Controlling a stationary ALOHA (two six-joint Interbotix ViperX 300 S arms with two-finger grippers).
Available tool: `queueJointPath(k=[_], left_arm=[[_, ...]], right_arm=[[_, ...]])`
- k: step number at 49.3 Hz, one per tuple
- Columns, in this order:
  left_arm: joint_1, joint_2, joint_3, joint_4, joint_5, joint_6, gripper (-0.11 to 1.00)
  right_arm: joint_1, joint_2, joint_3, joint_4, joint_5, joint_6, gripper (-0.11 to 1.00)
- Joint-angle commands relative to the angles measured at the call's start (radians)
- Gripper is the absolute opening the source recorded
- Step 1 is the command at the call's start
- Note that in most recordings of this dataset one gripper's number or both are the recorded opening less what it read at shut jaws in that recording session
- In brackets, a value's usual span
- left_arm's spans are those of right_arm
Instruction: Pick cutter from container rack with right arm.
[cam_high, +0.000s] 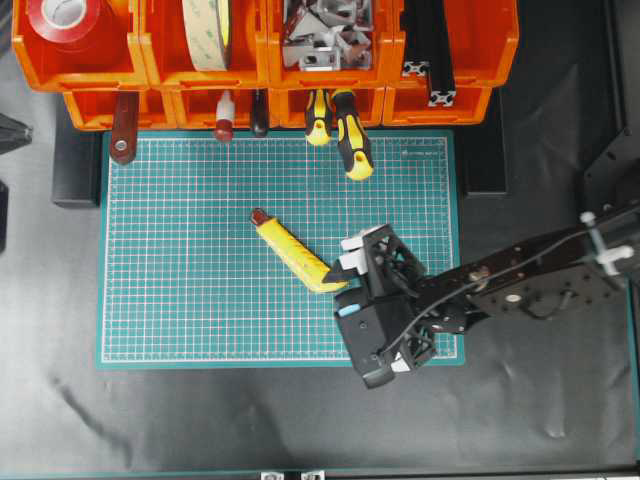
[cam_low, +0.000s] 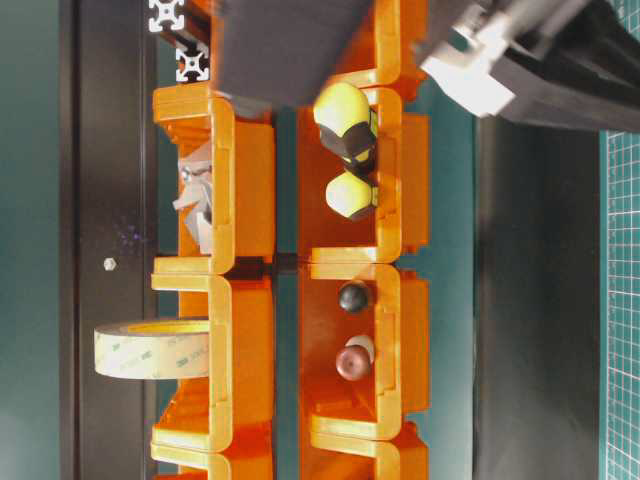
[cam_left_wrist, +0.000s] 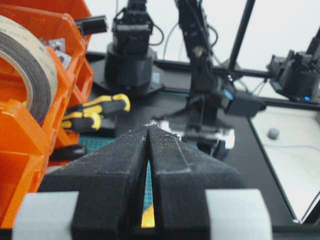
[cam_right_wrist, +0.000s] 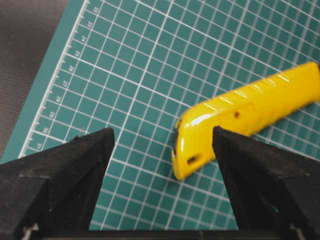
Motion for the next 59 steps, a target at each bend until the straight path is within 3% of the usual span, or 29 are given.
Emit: queueJointPath(k=[1,18,26,33,49,59], left_arm=[[-0.002,0.003,-0.025,0.002,0.018,-0.005,0.01],[-0.031,-0.026,-0.037,0.003,0.121,-0.005,0.01],[-0.034,-0.023,-0.034,0.003,0.121,-0.005,0.01],[-0.032,-0.020,-0.032,0.002,0.121,-0.005,0.01],[-0.032,-0.020,-0.031,0.003,0.121,-0.006,0.01],[-0.032,-0.021,-0.031,0.003,0.123,-0.005,0.01]], right_arm=[[0.003,-0.101,-0.002,0.031,0.037,0.002,0.76],[0.002,-0.449,0.078,0.150,0.040,0.032,0.76],[0.002,-0.615,0.167,0.152,0.038,0.140,0.76],[0.002,-0.746,0.225,0.150,0.054,0.193,0.76],[-0.008,-0.994,0.301,0.150,0.161,0.202,0.76],[-0.018,-1.078,0.321,0.150,0.216,0.202,0.75]])
